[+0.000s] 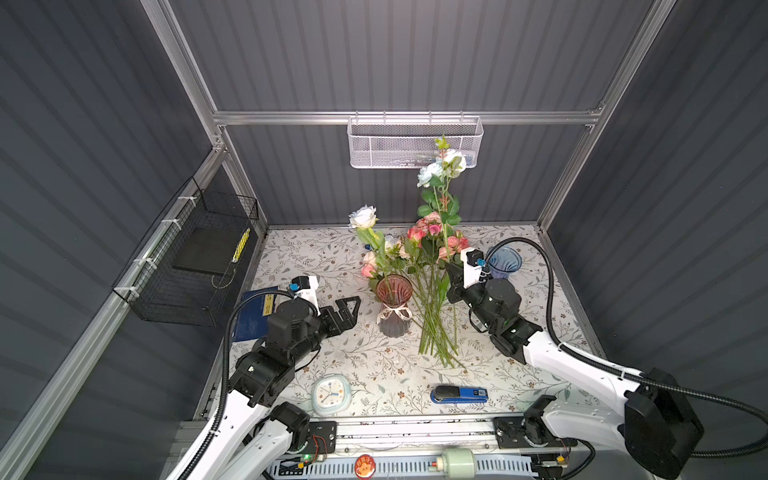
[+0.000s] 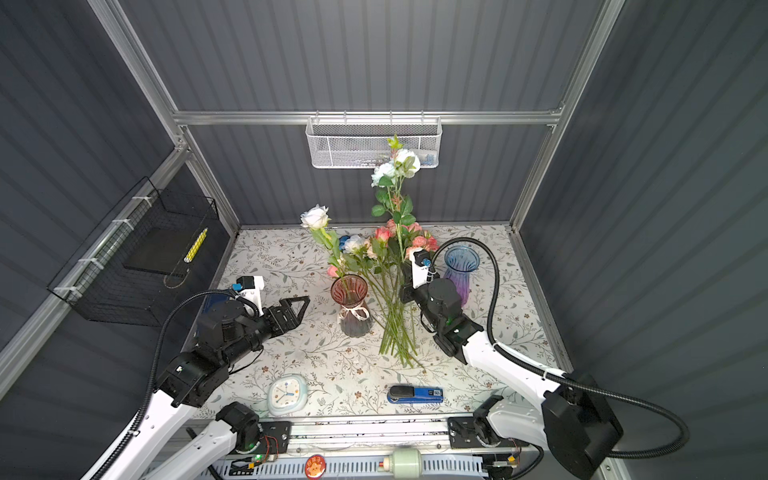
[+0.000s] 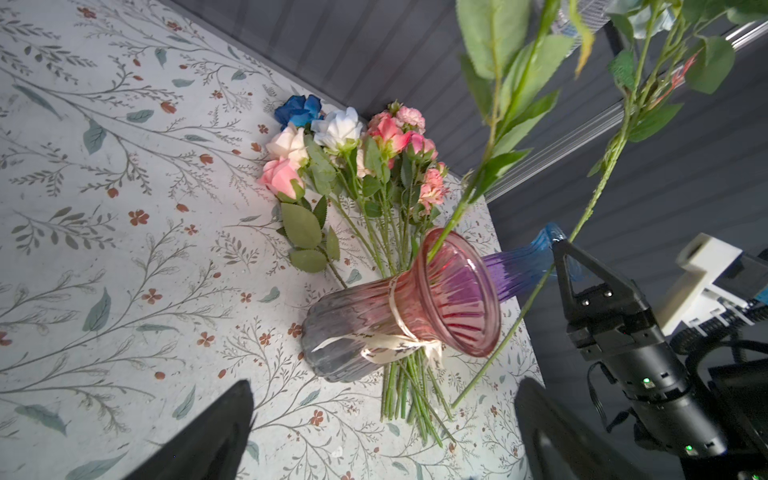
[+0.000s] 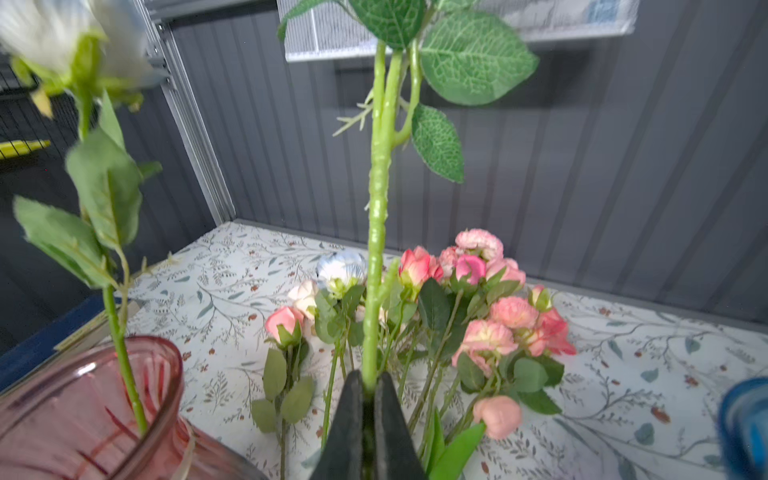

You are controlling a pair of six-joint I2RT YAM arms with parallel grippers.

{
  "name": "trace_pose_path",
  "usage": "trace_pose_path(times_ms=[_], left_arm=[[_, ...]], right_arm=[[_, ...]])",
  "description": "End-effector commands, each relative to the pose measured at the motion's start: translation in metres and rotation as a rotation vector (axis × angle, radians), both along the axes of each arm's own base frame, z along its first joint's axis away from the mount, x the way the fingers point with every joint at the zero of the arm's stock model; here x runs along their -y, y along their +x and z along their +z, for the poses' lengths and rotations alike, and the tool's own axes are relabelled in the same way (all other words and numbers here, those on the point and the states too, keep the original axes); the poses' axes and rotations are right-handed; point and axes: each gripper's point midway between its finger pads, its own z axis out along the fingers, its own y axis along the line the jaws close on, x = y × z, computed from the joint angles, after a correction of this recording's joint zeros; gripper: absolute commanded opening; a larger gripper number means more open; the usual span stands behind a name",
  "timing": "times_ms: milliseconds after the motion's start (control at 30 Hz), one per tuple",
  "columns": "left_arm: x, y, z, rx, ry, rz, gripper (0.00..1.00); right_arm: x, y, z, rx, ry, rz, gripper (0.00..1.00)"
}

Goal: Arrange the flowers into the vase
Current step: 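Grasp a white rose stem with the right gripper and pull it upward, then grasp the raised stems with the left gripper while the right gripper releases and withdraws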

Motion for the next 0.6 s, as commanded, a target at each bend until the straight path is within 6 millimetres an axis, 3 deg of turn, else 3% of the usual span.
trace_pose_path(times_ms=[0, 133, 233, 433, 567], left_arm=[[0.010, -0.009, 0.042, 0.118, -0.028, -0.089, 0.96], [0.024, -0.025, 0.084, 0.234, -0.065, -0.219, 0.94], [0.045, -0.043, 0.119, 0.339, -0.139, -0.381, 0.94], [0.075, -0.064, 0.173, 0.477, -0.255, -0.623, 0.92], [0.081, -0.077, 0.202, 0.575, -0.337, -0.713, 0.90]], right_arm=[[0.007, -0.012, 0.076, 0.159, 0.046, -0.007, 0.00], [0.002, -0.044, 0.117, 0.195, 0.093, 0.073, 0.00], [-0.017, -0.078, 0.134, 0.187, 0.106, 0.191, 0.00], [-0.065, -0.142, 0.147, 0.113, 0.165, 0.448, 0.00], [-0.094, -0.166, 0.152, 0.085, 0.157, 0.524, 0.00]])
